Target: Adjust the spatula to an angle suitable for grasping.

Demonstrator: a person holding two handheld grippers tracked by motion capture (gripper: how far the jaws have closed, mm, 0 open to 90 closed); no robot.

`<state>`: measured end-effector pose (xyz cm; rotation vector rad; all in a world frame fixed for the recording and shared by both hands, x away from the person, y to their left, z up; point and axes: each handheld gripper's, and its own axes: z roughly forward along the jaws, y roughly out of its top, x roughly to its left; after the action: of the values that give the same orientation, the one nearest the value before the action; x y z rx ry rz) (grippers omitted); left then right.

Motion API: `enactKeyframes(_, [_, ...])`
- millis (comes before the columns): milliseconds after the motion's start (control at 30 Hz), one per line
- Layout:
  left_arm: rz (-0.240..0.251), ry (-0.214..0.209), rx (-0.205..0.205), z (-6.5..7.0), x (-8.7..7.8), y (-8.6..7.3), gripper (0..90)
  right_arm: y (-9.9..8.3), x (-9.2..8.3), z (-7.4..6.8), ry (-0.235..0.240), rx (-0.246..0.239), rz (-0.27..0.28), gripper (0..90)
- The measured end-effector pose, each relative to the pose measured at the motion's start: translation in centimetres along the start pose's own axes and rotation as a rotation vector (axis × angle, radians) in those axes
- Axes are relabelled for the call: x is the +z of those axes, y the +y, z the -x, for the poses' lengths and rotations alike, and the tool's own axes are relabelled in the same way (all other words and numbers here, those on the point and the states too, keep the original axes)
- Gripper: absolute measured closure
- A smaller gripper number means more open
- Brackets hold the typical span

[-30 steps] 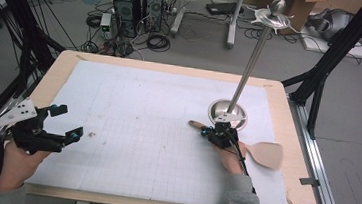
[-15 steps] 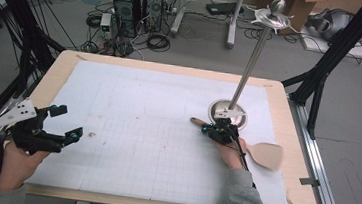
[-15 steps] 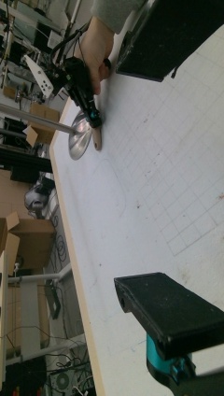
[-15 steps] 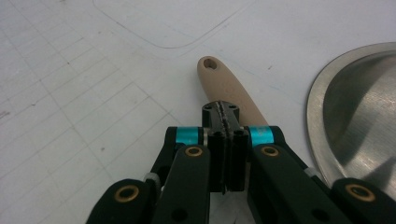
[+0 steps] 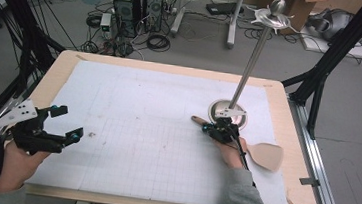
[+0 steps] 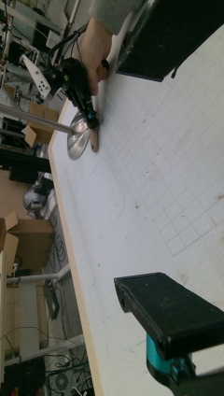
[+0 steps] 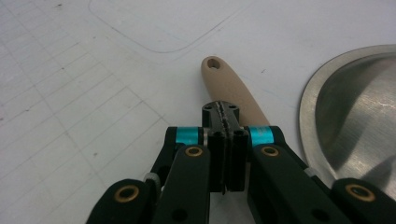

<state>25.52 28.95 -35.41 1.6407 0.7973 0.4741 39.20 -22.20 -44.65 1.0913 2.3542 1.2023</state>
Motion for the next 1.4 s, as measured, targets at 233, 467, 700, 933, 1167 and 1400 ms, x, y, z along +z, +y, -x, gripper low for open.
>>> enactKeyframes(233, [0.004,-0.006,0.001,0.0,0.2,0.1,1.7,0.9,-2.9,-0.4,-0.007,-0.04,0.039,90.0])
enactKeyframes(467, [-0.005,-0.018,0.003,0.1,1.0,0.2,1.7,1.3,-6.9,0.6,-0.041,-0.054,0.057,90.0])
enactKeyframes(700, [-0.018,-0.021,0.007,0.2,1.5,0.0,1.7,-0.1,-9.6,2.7,-0.08,-0.028,0.034,90.0])
enactKeyframes(933, [-0.026,-0.024,0.006,0.2,1.8,-0.1,1.7,-1.6,-10.5,4.3,-0.102,-0.003,-0.003,90.0])
enactKeyframes(1167, [-0.026,-0.021,0.002,0.1,1.8,-0.2,1.7,-2.0,-10.3,5.0,-0.108,0.005,-0.034,90.0])
enactKeyframes(1400, [-0.027,-0.021,0.0,0.1,1.7,-0.2,1.7,-2.4,-10.2,5.7,-0.116,0.01,-0.072,90.0])
